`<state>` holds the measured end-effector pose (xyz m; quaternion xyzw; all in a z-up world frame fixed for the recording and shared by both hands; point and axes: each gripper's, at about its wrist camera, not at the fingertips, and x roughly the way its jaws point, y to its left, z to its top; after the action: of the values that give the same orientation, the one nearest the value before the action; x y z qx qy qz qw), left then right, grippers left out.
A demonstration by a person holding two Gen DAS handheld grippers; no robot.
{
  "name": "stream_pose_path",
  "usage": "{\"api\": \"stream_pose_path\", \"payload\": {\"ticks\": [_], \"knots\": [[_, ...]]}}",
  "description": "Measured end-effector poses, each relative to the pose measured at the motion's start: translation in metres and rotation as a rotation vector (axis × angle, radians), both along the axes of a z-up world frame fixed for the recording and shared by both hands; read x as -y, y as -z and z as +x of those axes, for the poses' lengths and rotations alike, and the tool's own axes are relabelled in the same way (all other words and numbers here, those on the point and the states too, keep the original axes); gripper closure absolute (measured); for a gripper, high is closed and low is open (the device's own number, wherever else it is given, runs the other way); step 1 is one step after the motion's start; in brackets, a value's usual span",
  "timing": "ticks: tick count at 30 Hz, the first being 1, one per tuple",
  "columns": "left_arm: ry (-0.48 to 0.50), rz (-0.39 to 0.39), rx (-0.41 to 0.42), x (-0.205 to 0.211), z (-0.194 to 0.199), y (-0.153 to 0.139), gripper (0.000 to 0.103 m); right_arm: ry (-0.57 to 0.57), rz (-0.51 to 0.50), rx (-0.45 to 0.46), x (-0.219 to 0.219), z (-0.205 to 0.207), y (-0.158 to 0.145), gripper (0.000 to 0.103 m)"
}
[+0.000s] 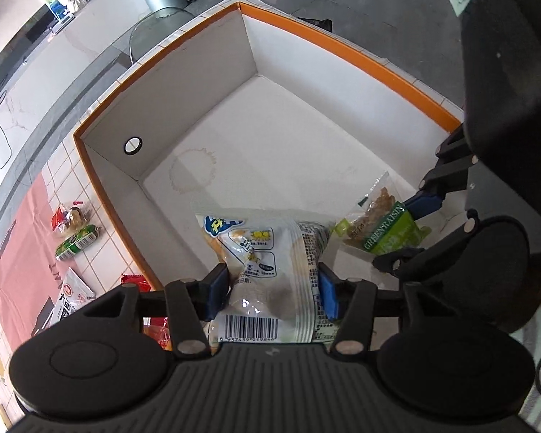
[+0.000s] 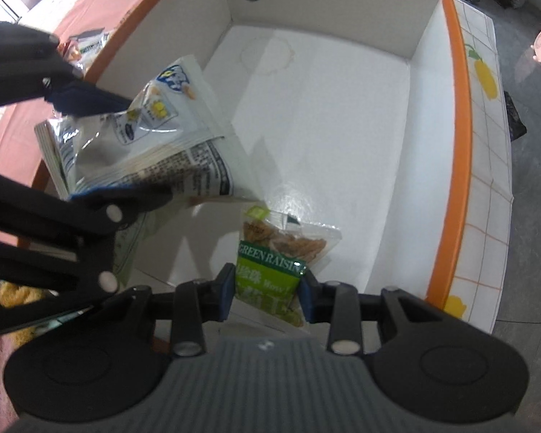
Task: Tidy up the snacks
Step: 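Carry both packets into the orange box and open both tools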
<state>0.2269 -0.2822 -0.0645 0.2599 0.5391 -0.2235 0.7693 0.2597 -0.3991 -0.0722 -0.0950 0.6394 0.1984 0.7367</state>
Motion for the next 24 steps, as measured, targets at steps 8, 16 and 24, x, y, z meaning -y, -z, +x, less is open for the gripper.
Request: {"api": "stream_pose_path", "payload": {"ticks": [8,16,24], "knots": [[-0.051,-0.054,-0.003,-0.010,0.006,-0.010,0.031,0.011,0.011,0.015,0.001,-0.005,-0.007,0.066],[-0.079,-0.141,0.037,-0.020,-0.001,-0.038,0.018,0.009,0.004,0.066,-0.004,-0.009,-0.028,0.052],[-0.079,-0.190,0.088,-0.039,-0.022,-0.076,0.018,0.017,-0.015,0.135,-0.014,-0.022,-0.063,0.046]]}}
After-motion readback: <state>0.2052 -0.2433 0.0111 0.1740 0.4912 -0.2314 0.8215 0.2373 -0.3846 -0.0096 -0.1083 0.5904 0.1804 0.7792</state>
